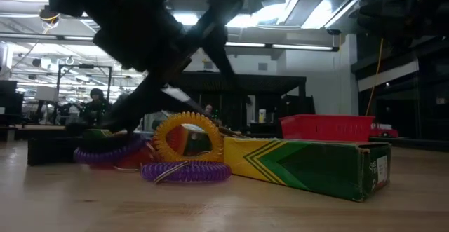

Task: Pick & Place Office Desk Supplies
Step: Put the yellow spring keychain into the green bin, then put the violet spring keychain into the green bin

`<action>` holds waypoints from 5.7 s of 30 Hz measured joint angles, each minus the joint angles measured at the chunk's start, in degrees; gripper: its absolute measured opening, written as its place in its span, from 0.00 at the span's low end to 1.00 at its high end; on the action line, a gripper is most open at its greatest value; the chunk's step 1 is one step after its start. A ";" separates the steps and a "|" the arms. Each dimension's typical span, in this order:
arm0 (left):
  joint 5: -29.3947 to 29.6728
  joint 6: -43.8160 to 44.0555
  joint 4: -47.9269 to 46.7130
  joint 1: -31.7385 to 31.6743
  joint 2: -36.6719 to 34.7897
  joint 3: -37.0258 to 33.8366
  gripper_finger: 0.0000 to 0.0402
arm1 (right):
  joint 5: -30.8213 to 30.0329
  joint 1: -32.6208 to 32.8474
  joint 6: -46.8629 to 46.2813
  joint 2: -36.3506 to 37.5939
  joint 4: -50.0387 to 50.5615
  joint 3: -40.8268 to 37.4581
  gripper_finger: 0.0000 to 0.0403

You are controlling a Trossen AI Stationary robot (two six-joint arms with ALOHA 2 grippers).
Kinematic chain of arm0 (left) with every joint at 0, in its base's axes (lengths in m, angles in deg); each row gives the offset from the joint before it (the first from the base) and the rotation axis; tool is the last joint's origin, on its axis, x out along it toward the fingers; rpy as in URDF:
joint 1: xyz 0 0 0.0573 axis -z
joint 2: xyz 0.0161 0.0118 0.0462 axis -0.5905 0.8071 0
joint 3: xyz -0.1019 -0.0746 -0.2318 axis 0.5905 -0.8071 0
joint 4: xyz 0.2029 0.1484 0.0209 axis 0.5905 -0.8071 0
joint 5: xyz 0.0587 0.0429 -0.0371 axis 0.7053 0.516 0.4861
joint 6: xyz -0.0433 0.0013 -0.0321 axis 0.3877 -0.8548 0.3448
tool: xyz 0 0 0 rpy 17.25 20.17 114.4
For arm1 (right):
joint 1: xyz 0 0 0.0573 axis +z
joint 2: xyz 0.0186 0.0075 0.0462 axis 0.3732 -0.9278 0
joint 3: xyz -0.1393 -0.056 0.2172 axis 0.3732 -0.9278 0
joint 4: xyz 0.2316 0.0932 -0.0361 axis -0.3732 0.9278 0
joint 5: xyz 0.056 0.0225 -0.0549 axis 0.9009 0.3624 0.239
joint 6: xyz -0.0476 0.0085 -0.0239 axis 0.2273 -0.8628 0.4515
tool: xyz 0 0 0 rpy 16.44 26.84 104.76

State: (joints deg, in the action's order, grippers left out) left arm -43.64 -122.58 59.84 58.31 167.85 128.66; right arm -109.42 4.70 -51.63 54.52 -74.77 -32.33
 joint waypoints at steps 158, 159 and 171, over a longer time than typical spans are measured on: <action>14.88 182.94 -62.09 53.95 -19.95 -4.89 0.47 | 1.18 0.00 -19.04 -0.02 10.43 0.11 0.43; 16.75 182.54 -63.99 53.95 -20.34 -3.98 0.49 | 1.53 0.00 -19.04 -0.02 10.44 0.11 0.43; 22.34 148.09 -58.44 36.05 -22.72 -0.43 0.51 | 12.93 0.00 -28.19 -3.28 10.85 0.11 0.43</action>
State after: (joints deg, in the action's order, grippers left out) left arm -21.30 25.51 1.40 94.36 145.14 128.22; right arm -96.49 4.70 -79.83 51.24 -63.93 -32.22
